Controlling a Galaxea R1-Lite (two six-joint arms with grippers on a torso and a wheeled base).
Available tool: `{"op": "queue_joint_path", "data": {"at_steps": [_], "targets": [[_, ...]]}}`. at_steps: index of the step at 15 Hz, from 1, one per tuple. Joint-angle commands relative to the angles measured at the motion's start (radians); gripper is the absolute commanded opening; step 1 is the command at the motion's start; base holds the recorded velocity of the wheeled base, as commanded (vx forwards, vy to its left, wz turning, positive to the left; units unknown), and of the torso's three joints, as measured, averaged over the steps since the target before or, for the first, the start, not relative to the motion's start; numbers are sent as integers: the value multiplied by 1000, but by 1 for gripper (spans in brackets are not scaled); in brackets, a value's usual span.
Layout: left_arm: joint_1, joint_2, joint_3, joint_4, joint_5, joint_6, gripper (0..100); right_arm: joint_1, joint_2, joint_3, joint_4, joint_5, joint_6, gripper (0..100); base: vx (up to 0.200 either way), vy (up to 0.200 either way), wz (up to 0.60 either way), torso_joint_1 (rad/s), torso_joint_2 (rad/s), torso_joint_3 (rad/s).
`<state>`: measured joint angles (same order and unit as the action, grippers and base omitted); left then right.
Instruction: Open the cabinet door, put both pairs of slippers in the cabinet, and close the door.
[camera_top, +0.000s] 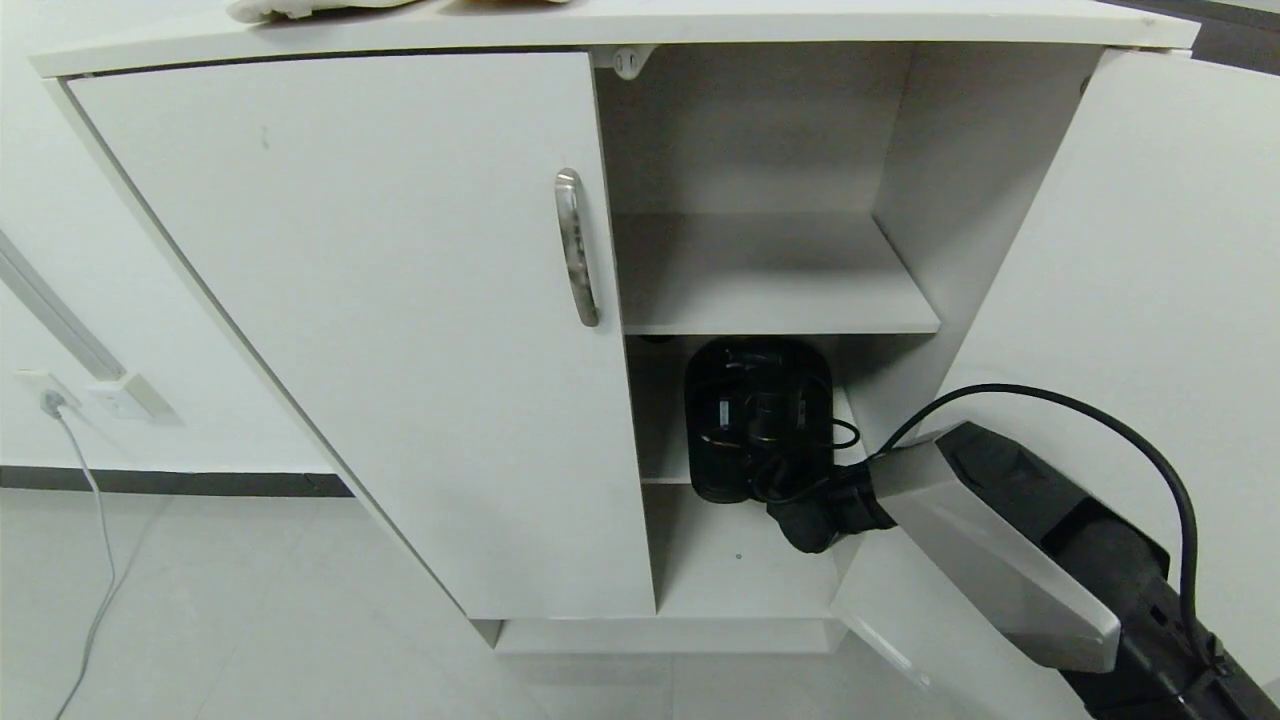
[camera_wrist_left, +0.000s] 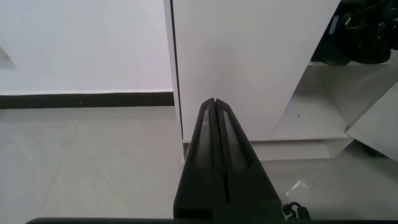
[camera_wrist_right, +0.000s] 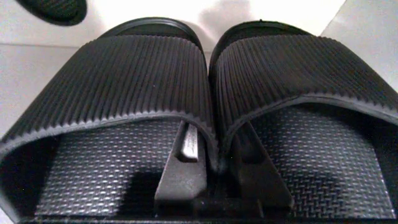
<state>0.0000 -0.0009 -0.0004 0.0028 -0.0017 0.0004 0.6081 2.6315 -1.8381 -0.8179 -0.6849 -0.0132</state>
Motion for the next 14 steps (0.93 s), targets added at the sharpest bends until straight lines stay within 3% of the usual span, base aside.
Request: {"op": "queue_joint_path", "data": {"at_steps": [1,4,5,9,14], "targets": [[0,1,0,0,-1,0,0,-5,21,-29,14,-1,13,0,0,0,0,0,0,0],[0,1,0,-1,-1,1,0,-7,21,-29,19,-1,16,0,0,0,0,0,0,0],[0,1,-1,0,0,0,0,-5,21,-27,19,-1,16,100,0,0,0,0,0,0],[0,1,0,-1,0,0,0,4,-10,34,5,-2,18,100,0,0,0,0,0,0],[0,1,0,-1,0,0,0,47,-137,292,-103,-8,18,100,0,0,0,0,0,0]]}}
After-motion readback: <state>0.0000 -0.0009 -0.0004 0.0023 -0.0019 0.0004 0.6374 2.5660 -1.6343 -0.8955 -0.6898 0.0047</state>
